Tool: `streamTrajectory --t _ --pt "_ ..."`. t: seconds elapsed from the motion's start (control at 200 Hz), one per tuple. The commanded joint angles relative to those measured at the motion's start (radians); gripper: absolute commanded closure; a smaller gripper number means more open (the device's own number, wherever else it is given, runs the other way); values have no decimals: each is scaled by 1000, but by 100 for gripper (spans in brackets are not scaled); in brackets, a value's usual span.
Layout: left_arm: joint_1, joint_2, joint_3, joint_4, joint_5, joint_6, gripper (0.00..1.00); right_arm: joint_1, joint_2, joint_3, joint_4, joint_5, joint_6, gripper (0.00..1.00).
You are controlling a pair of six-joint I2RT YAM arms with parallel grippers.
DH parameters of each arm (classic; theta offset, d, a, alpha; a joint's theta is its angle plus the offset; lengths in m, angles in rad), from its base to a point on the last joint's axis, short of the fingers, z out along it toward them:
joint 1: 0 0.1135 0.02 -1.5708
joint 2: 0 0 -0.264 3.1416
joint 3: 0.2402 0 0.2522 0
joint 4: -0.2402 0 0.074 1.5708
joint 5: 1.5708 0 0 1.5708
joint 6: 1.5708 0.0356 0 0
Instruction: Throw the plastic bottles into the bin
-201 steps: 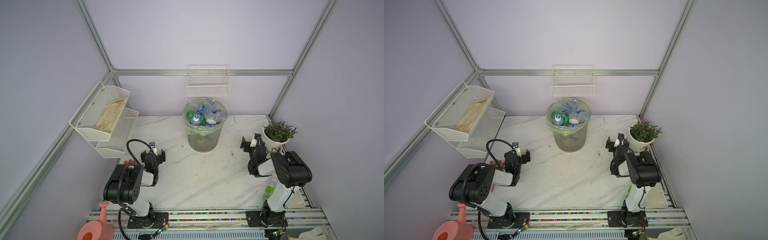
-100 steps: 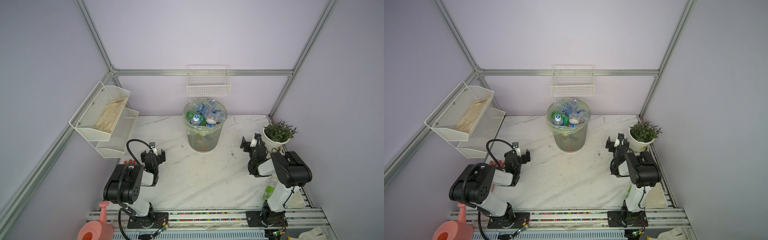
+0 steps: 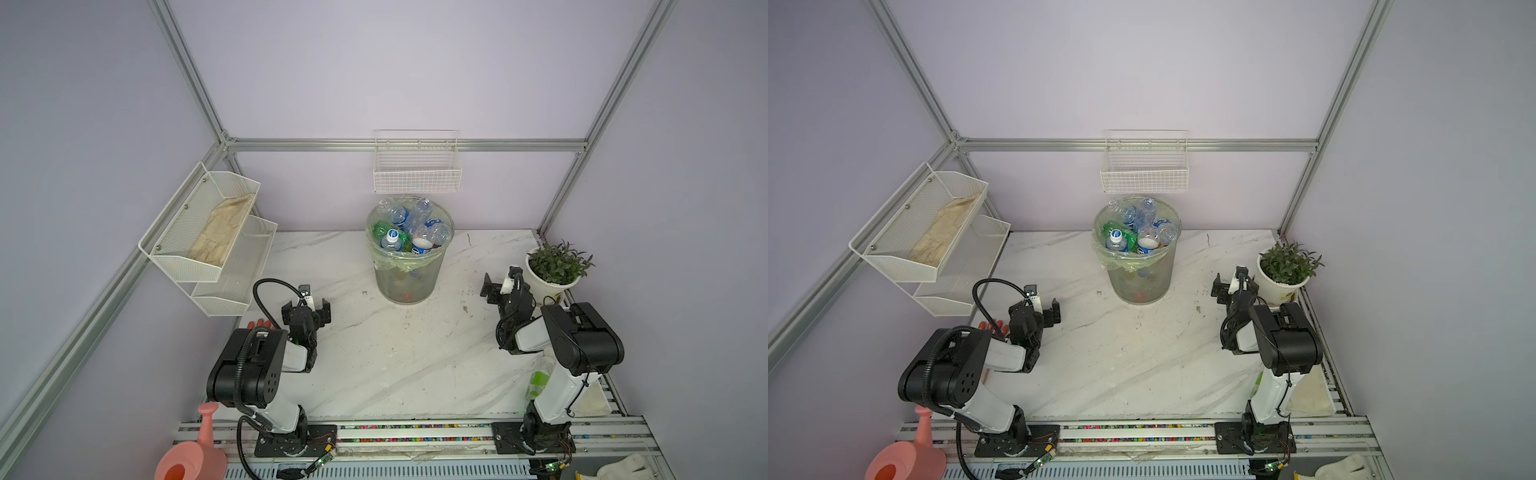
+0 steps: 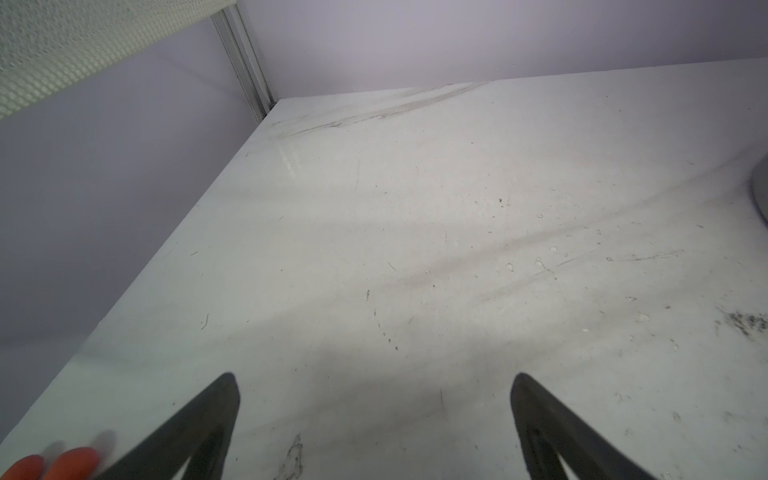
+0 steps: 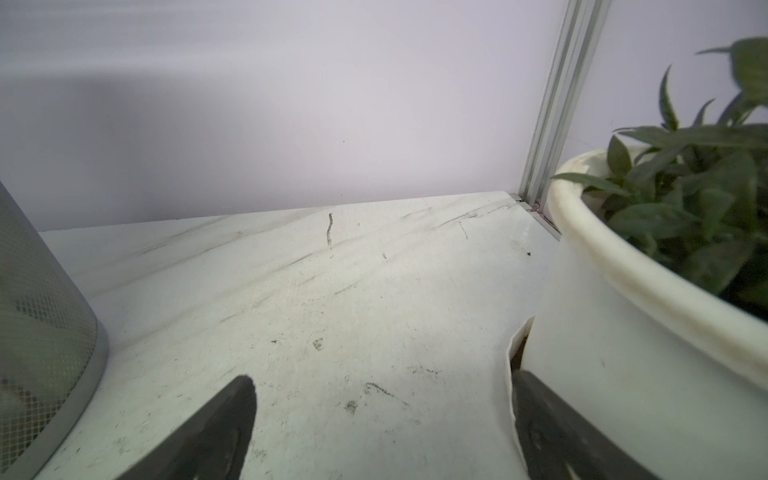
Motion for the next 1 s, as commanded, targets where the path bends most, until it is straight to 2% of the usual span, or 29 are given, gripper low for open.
streamTrajectory --t 0.0,0.995 --pt "4 -27 54 33 4 -12 0 -5 -26 3 10 -15 13 3" --pt "3 -28 55 33 8 -12 0 -13 -25 5 13 -24 -10 3"
